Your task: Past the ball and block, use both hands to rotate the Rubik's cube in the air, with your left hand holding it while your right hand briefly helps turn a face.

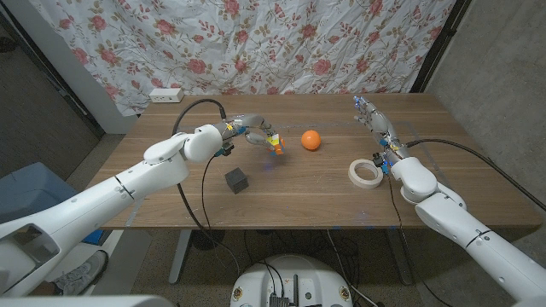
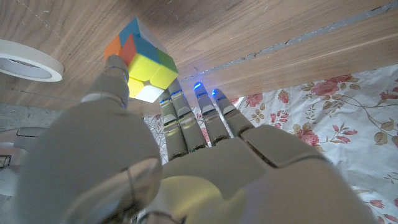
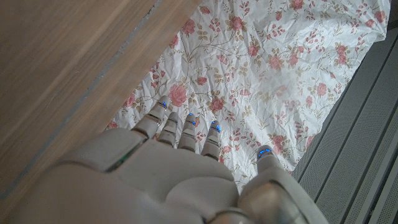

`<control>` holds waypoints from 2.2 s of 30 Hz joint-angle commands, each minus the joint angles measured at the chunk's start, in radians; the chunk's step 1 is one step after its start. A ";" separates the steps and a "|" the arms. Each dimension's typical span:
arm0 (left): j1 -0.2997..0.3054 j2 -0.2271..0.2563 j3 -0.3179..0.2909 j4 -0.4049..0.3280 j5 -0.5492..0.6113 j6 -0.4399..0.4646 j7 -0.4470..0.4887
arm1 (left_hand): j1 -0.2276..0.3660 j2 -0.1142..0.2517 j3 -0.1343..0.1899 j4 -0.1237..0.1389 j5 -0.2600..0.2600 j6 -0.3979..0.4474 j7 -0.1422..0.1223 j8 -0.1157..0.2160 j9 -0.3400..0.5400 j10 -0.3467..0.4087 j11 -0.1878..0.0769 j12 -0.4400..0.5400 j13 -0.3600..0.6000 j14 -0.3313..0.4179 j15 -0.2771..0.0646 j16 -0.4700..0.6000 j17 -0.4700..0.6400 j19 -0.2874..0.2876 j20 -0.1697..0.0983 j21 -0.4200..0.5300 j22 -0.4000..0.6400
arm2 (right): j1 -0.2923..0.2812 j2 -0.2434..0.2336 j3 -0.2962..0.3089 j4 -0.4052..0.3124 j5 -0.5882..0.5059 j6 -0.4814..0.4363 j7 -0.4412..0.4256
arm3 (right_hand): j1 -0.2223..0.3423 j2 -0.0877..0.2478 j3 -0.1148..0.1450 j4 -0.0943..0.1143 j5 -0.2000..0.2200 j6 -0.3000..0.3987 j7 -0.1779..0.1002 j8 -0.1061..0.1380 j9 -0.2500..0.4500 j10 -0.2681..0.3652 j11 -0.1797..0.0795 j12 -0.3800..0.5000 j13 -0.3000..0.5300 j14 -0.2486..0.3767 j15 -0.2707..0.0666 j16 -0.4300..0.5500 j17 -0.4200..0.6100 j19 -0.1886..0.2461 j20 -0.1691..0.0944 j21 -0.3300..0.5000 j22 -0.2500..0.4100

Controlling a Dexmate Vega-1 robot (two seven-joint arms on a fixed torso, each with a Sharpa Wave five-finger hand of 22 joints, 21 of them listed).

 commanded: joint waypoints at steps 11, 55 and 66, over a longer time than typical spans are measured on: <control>-0.036 -0.018 0.044 0.021 0.211 -0.038 -0.111 | -0.017 0.000 -0.002 0.007 0.004 -0.001 -0.007 0.001 0.004 0.030 -0.037 -0.001 0.005 -0.010 -0.137 -0.001 0.002 -0.015 0.005 -0.007 0.003 | 0.019 0.051 0.004 0.088 0.124 0.069 0.032 | -0.003 0.021 0.005 0.006 0.009 0.017 -0.003 0.005 0.001 0.015 0.001 0.002 0.001 0.009 -0.006 0.003 0.000 0.005 -0.011 -0.001 0.002; -0.083 -0.054 0.077 0.008 0.326 0.031 -0.340 | -0.058 -0.014 -0.022 0.009 0.008 -0.153 -0.040 -0.045 -0.001 -0.143 -0.018 -0.067 0.012 -0.125 -0.100 -0.016 0.004 -0.095 0.039 -0.014 0.001 | 0.072 0.098 -0.029 0.203 0.184 0.103 0.080 | -0.007 0.020 0.008 0.017 0.010 0.037 0.011 0.007 0.001 0.025 0.002 -0.005 0.002 0.004 -0.003 -0.006 -0.004 0.014 -0.014 -0.001 0.002; -0.098 -0.051 0.083 -0.004 0.333 0.033 -0.409 | -0.084 -0.032 -0.033 0.009 0.008 -0.274 -0.037 -0.062 -0.012 -0.295 0.023 -0.082 -0.013 -0.206 -0.068 -0.022 0.004 -0.147 0.051 -0.015 0.000 | 0.061 0.101 -0.026 0.196 0.181 0.105 0.059 | -0.006 0.020 0.009 0.018 0.010 0.040 0.012 0.007 0.001 0.024 0.003 -0.007 0.003 -0.001 -0.006 -0.009 -0.005 0.014 -0.017 -0.001 0.002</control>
